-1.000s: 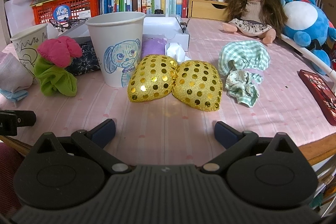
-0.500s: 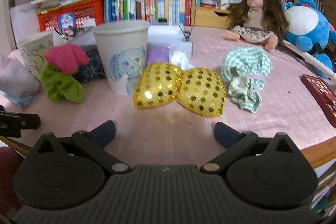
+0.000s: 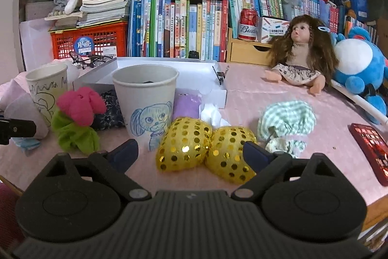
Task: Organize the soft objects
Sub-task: 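Grasp the folded pink towel with the left tool while the right tool grasps the gold sequin bow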
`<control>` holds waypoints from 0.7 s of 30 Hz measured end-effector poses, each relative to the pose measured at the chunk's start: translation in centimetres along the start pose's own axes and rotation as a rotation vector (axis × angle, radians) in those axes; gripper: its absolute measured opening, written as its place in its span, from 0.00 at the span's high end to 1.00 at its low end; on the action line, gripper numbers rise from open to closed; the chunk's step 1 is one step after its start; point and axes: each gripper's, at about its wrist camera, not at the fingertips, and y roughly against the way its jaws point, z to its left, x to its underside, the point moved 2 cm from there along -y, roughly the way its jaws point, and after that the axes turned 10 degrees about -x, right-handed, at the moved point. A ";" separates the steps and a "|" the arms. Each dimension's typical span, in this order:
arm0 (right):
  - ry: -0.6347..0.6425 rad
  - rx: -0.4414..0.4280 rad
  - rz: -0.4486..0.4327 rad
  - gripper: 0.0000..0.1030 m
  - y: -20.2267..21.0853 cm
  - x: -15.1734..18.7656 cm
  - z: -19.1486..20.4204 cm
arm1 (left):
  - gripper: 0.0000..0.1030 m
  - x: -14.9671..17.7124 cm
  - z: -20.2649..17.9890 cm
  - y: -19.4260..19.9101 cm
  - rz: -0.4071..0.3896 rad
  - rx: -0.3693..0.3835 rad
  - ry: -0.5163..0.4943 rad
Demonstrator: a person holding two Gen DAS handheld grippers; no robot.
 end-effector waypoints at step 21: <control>0.123 0.054 0.036 0.00 -3.7 -0.1 -0.3 | 0.48 -0.6 1.9 -2.4 0.010 -0.023 0.117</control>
